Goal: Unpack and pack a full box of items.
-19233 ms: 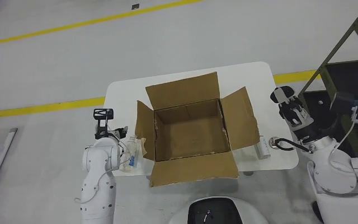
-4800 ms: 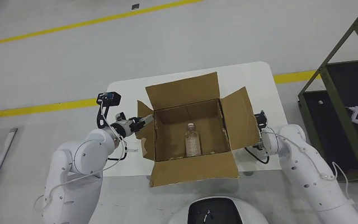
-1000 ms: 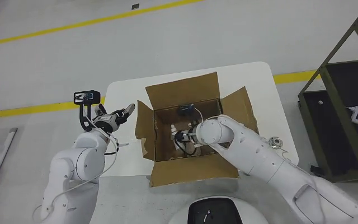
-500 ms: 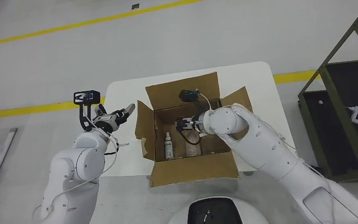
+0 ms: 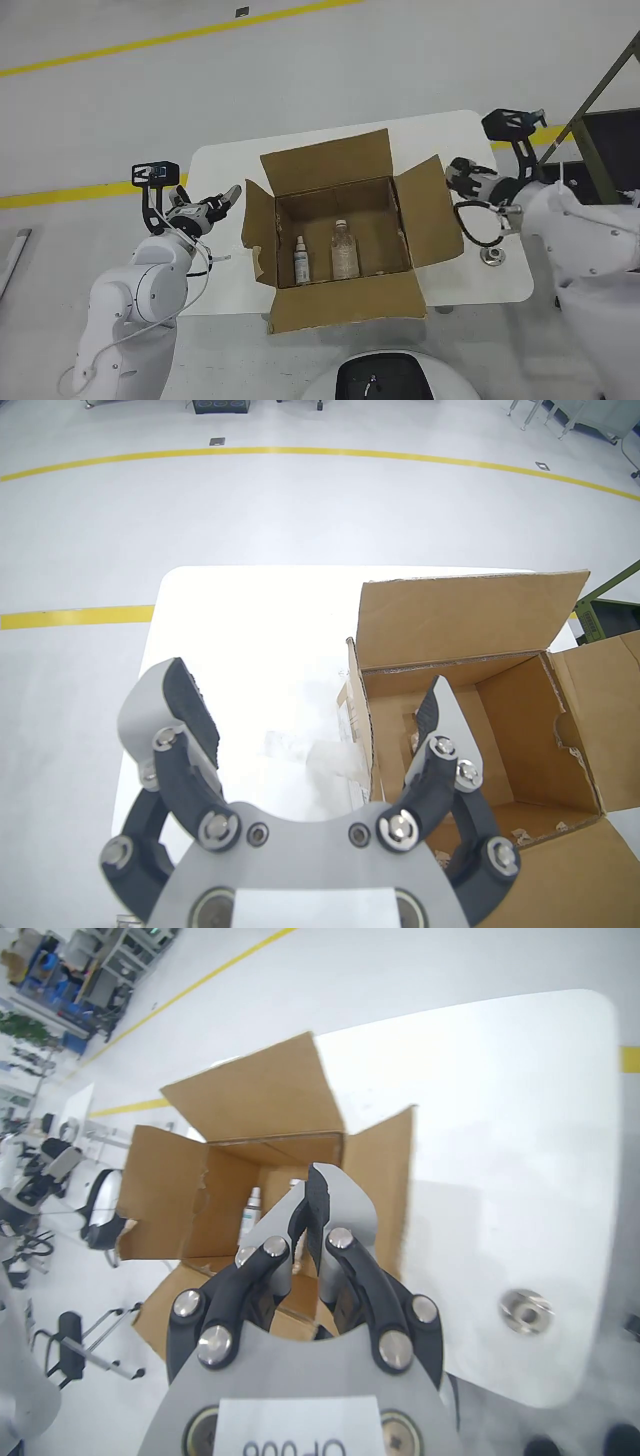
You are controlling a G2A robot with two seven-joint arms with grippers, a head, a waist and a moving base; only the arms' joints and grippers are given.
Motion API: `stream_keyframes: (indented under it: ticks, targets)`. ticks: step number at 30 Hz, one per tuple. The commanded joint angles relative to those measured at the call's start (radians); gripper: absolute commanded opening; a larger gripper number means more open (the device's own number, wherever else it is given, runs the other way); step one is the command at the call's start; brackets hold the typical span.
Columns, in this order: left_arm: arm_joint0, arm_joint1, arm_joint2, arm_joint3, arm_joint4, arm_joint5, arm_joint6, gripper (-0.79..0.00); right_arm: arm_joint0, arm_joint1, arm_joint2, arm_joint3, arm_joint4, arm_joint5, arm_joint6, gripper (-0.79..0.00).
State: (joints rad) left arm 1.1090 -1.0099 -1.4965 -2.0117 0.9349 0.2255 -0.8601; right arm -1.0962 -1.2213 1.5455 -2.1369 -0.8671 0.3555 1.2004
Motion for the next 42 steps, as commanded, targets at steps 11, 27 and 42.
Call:
stream_keyframes:
  ticks: [11,27,42]
  targets:
    - [0.0,0.0,0.0,0.0,0.0,0.0,0.0,0.0,-0.159,0.051,0.089,-0.002,-0.365,-0.218,0.335,-0.785]
    - [0.0,0.0,0.0,0.0,0.0,0.0,0.0,0.0,-0.181,0.059,0.018,0.125,-0.379,-0.263,0.318,-0.785]
    - [0.0,0.0,0.0,0.0,0.0,0.0,0.0,0.0,0.043,0.047,-0.149,0.495,-0.49,-0.318,0.289,-0.48]
